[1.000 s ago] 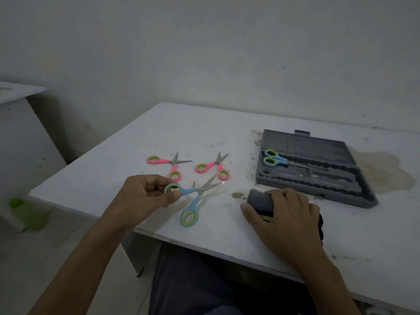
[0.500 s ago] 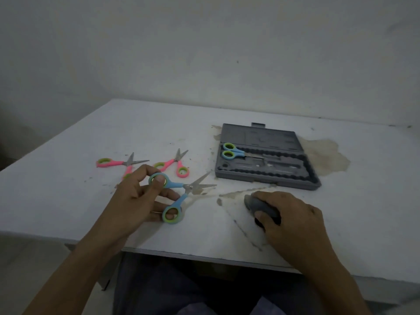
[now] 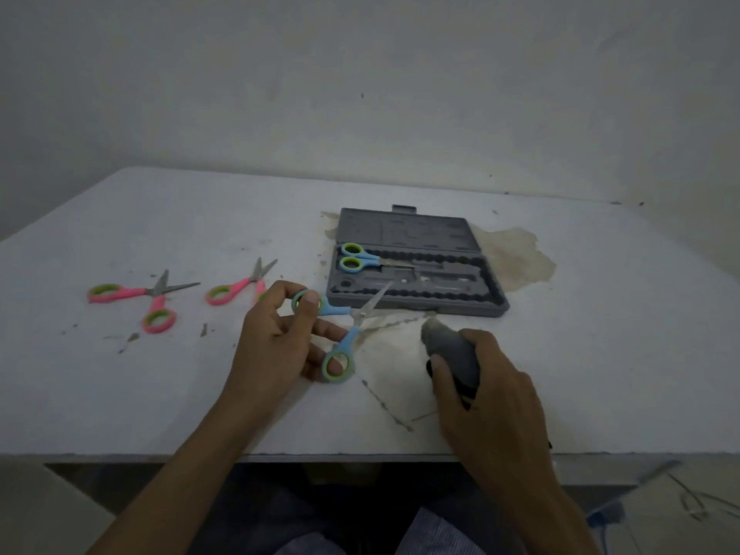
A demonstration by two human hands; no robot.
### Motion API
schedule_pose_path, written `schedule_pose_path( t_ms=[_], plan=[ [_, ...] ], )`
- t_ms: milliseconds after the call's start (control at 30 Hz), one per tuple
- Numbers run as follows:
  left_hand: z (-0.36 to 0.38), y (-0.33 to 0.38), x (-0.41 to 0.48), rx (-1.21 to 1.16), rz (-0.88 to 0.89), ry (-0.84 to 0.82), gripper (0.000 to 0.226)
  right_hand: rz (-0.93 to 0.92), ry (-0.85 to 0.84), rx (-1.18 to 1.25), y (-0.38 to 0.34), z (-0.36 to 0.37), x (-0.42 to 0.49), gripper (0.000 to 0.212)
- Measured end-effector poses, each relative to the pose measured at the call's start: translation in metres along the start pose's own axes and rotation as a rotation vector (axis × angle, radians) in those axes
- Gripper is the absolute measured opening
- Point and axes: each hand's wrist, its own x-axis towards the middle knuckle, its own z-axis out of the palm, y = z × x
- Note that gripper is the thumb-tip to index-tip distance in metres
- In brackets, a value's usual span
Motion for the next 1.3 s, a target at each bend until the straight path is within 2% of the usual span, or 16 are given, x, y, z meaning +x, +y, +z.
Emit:
schedule_pose_path(
  t_ms=[67, 167, 267, 367, 533, 667, 800, 933, 1033, 1167, 1300],
  plan=[
    [0.001, -0.001, -0.001, 0.003, 0.010, 0.002, 0.015, -0.089, 0.017, 0.034, -0.006, -0.002, 0.002, 0.027],
    [0.002, 0.000, -0.003, 0.008, 0.017, 0.002, 0.014, -0.226, -0.049, 0.082, -0.017, 0.006, 0.002, 0.033],
    [0.002, 0.001, -0.005, 0.018, 0.030, -0.002, 0.014, -0.272, -0.106, 0.059, -0.026, 0.019, 0.007, 0.043],
    [0.001, 0.001, -0.006, 0.020, 0.039, -0.014, 0.016, -0.313, -0.093, 0.014, -0.032, 0.029, 0.012, 0.037],
    [0.001, 0.000, -0.004, 0.032, 0.037, 0.002, 0.015, -0.169, 0.075, -0.008, -0.025, 0.034, 0.017, 0.031],
    [0.000, 0.000, -0.004, 0.022, 0.040, -0.002, 0.016, -0.262, -0.035, -0.021, -0.027, 0.041, 0.005, 0.036],
    [0.001, 0.001, -0.005, -0.009, 0.031, -0.010, 0.016, -0.167, 0.045, 0.012, -0.024, 0.042, 0.008, 0.037],
    [0.000, 0.001, -0.005, -0.014, 0.029, -0.008, 0.016, -0.242, -0.016, 0.004, -0.026, 0.044, 0.006, 0.038],
    [0.001, 0.003, -0.006, -0.025, 0.025, -0.016, 0.016, -0.145, 0.087, 0.044, -0.023, 0.042, 0.011, 0.037],
    [0.000, 0.003, -0.006, -0.012, 0.026, -0.013, 0.017, -0.265, -0.025, 0.011, -0.028, 0.044, 0.005, 0.038],
    [0.001, 0.004, -0.007, -0.016, 0.018, -0.011, 0.020, -0.091, 0.108, 0.041, -0.021, 0.042, 0.012, 0.037]
  ],
)
